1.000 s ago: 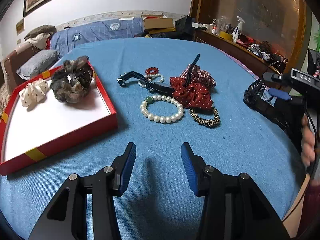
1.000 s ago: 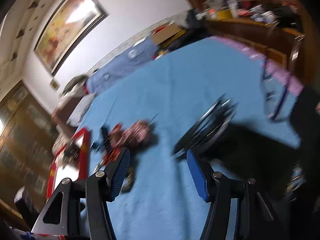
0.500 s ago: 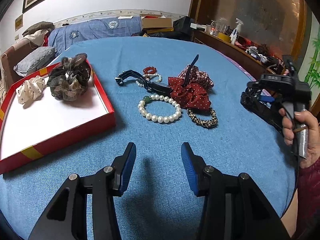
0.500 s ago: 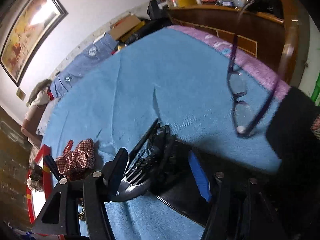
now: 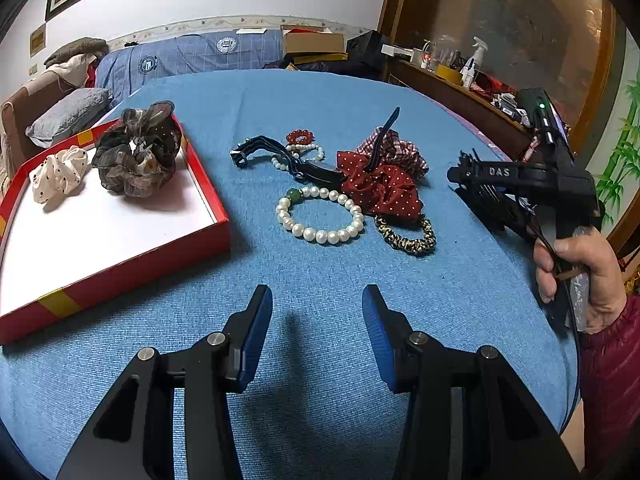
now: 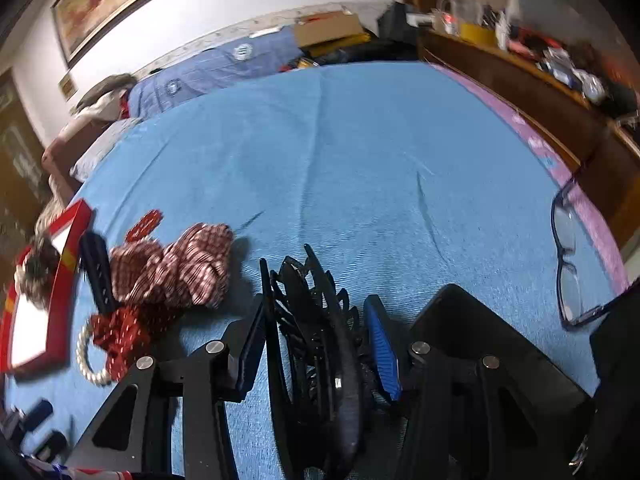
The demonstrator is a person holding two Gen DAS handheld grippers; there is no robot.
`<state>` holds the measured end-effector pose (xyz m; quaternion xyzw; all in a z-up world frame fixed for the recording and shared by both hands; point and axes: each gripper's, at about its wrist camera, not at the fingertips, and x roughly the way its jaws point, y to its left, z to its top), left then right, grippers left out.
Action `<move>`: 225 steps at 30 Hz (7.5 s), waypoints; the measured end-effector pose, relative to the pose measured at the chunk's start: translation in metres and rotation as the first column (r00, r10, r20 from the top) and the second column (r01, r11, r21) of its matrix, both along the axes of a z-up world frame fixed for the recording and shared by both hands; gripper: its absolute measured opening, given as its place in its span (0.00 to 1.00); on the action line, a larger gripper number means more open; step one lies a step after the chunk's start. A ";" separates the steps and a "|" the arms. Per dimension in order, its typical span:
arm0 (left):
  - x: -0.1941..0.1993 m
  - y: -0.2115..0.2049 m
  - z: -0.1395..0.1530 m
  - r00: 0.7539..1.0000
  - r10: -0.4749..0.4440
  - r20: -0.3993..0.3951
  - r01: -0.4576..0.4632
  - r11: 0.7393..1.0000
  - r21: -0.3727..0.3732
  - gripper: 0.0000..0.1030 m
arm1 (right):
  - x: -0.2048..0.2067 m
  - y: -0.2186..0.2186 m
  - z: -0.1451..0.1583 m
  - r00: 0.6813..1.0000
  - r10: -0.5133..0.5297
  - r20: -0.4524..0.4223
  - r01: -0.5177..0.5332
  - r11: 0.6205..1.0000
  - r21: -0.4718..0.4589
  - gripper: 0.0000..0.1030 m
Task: Organize jewelry
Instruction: 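Grasp the black claw hair clip with the right tool, then close left tool on pearl bracelet while right tool holds black claw clip, then lift pearl bracelet with left tool while right tool keeps holding claw clip, then carry pearl bracelet over red box with left tool while right tool carries claw clip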
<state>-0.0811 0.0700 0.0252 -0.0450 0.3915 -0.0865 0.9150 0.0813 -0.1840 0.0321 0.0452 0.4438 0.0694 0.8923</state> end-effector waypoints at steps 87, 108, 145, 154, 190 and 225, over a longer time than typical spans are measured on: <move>-0.001 -0.032 0.053 0.973 0.017 0.232 -0.006 0.999 -0.049 0.09 | -0.101 0.025 0.024 0.941 0.157 0.299 -0.237 0.938 0.252 0.45; -0.019 -0.027 0.057 0.975 0.038 0.220 -0.023 0.997 -0.069 0.09 | -0.098 0.019 0.022 0.943 0.155 0.296 -0.237 0.934 0.268 0.45; -0.032 -0.015 0.074 0.966 0.059 0.252 -0.040 0.996 -0.080 0.09 | -0.140 0.035 0.043 0.938 0.168 0.304 -0.265 0.911 0.315 0.45; -0.036 -0.012 0.076 0.963 0.067 0.260 -0.046 0.995 -0.087 0.09 | -0.141 0.038 0.046 0.935 0.180 0.305 -0.275 0.912 0.305 0.45; -0.041 0.001 0.085 0.957 0.079 0.280 -0.053 0.994 -0.101 0.09 | -0.146 0.051 0.049 0.934 0.204 0.294 -0.289 0.913 0.288 0.45; -0.053 0.037 0.095 0.935 0.153 0.321 -0.115 0.984 -0.135 0.09 | -0.142 0.086 0.057 0.920 0.266 0.288 -0.342 0.903 0.261 0.45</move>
